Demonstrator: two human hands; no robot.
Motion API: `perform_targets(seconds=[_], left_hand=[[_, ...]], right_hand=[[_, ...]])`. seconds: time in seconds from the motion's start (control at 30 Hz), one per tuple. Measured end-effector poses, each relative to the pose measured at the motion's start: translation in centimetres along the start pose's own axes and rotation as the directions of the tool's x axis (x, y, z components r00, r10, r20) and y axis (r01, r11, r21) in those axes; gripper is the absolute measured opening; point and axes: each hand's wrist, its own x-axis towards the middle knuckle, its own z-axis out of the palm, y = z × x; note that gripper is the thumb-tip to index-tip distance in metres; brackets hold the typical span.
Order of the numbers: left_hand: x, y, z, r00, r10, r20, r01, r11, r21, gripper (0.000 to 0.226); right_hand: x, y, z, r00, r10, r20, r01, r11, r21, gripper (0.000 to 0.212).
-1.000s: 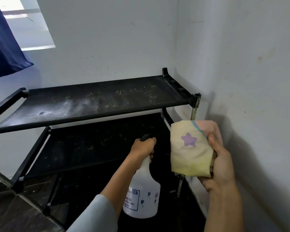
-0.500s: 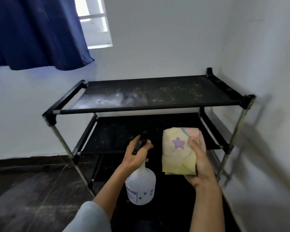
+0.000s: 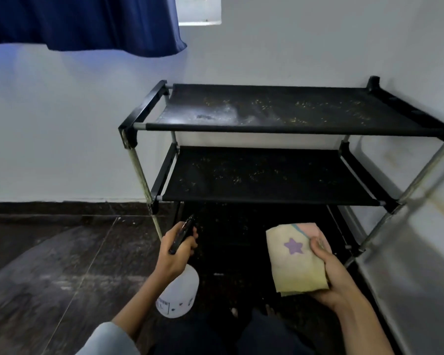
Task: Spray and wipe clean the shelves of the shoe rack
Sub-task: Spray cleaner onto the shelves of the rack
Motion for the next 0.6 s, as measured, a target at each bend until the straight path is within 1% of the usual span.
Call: perform_targets(seconds=[0.13,0.2,0.27,0.37,0.43,0.53,0.6], left_hand=[[1.1,-3.0,-0.2,0.984,-0.173,-0.049,0.176,0.982,0.071,0.024],[1.9,-4.2,0.1,0.959,-0.274,-0.068,0.280,0.955,0.095,0.023],[2.6,-5.1,0.4,0.936,-0.339,-0.093,0.349,0.927,0.134,0.019],[3.6,-5.9,0.8,0.917,-0.376,-0.131,0.392,0.911,0.131,0.021],[4.5,-6.1,1.0,0.899,-0.422,-0.112,0.434,0.893,0.121,0.020],[5.6,-6.3,1.3,0.874,-0.485,-0.026,0.480,0.853,0.205,0.021],[6.0,-6.5,1.7,0.881,-0.470,-0.058,0.469,0.848,0.246,0.021]], right_hand=[[0.6,0.8,0.4,1.000,0.004,-0.030,-0.003,0.999,0.034,0.044],[0.8,1.2,0.6,0.999,0.009,-0.031,-0.008,0.999,0.033,0.047],[0.8,1.3,0.5,0.999,0.017,-0.037,-0.016,1.000,0.019,0.049],[0.6,1.2,0.2,0.999,0.014,-0.044,-0.014,1.000,-0.004,0.049],[0.4,1.0,-0.1,0.999,-0.008,-0.047,0.006,1.000,-0.027,0.045],[0.0,0.9,-0.5,0.997,-0.034,-0.070,0.031,0.999,-0.036,0.038],[-0.2,0.8,-0.6,0.994,-0.044,-0.103,0.040,0.999,-0.035,0.033]])
